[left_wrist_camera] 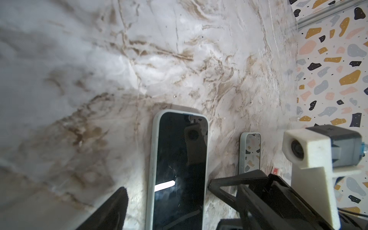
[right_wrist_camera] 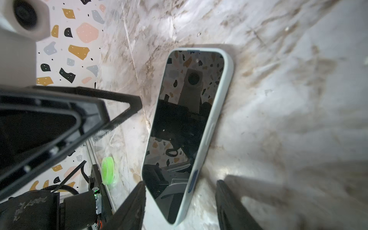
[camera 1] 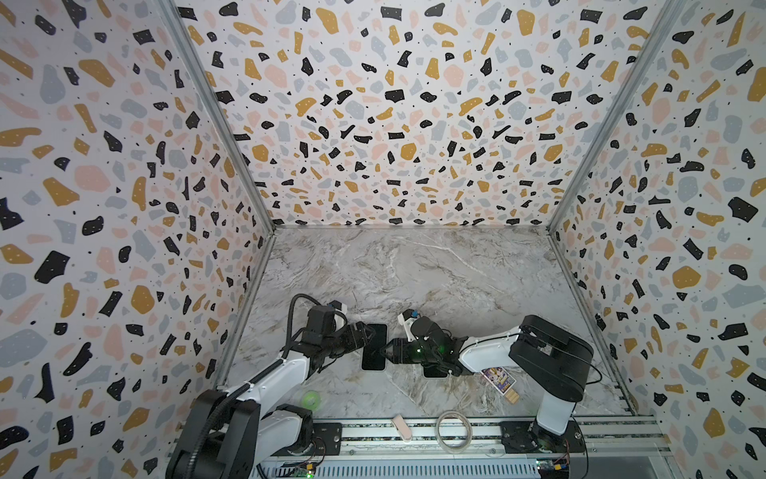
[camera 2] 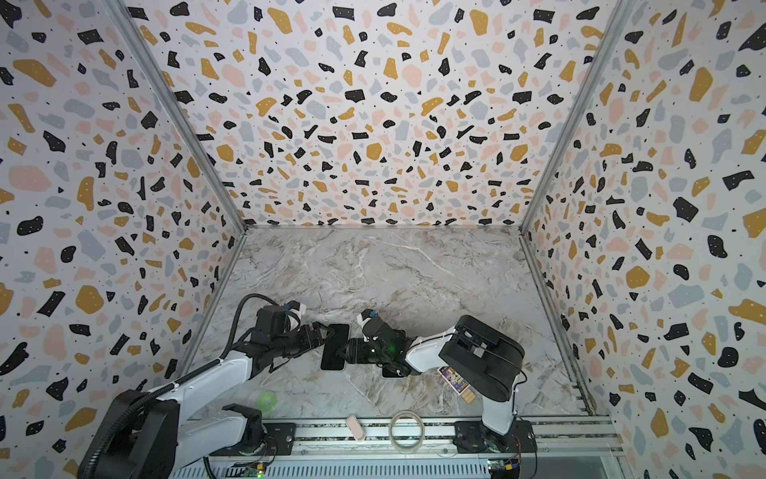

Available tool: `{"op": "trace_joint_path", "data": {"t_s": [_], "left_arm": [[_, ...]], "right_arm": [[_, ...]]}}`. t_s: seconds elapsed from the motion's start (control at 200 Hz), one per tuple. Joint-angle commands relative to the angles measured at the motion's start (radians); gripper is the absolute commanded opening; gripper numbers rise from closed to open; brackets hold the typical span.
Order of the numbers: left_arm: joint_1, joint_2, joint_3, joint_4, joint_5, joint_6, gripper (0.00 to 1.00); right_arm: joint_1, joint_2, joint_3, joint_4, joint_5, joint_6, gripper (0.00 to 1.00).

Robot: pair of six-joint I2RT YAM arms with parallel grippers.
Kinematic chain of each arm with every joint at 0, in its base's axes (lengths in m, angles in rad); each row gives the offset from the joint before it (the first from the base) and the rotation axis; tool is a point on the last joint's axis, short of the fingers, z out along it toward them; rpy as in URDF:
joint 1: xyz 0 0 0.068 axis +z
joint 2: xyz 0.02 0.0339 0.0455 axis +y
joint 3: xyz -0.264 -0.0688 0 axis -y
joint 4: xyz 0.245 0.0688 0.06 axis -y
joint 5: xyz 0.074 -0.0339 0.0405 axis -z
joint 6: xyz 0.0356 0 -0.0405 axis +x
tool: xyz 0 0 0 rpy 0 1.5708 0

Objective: Take the phone out of the phone case
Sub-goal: Pick up the phone from the center of the table.

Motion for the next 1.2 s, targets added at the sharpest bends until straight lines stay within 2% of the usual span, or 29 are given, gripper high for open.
{"op": "trace_joint_path", "data": {"t_s": [0.0,0.375,0.511,0.591,0.651,0.806,1.001,1.191], "left_arm": [[0.007,0.05,0.018,0.034,0.032,0.046,0.88],[0.001,0.105,0.052,-0.036,-0.042,0.092,0.9],[-0.04,0.131,0.063,-0.03,-0.047,0.094,0.89],[-0.075,0.155,0.079,-0.025,-0.043,0.097,0.9],[-0.076,0.172,0.074,0.002,-0.023,0.085,0.9],[-0.077,0.178,0.08,-0.027,-0.061,0.095,0.9],[-0.08,0.198,0.044,0.039,0.002,0.066,0.9],[-0.102,0.175,0.014,0.058,0.012,0.04,0.89]], "right_arm": [[0.018,-0.024,-0.038,-0.104,0.028,0.023,0.6],[0.109,-0.011,-0.094,0.076,0.098,0.248,0.62],[0.123,-0.015,-0.124,0.104,0.127,0.289,0.61],[0.124,-0.018,-0.127,0.098,0.137,0.28,0.61],[0.116,-0.016,-0.118,0.083,0.136,0.268,0.6],[0.09,-0.017,-0.112,0.072,0.12,0.235,0.59],[0.063,-0.001,-0.103,0.08,0.092,0.203,0.55],[0.055,0.032,-0.103,0.122,0.065,0.208,0.54]]}}
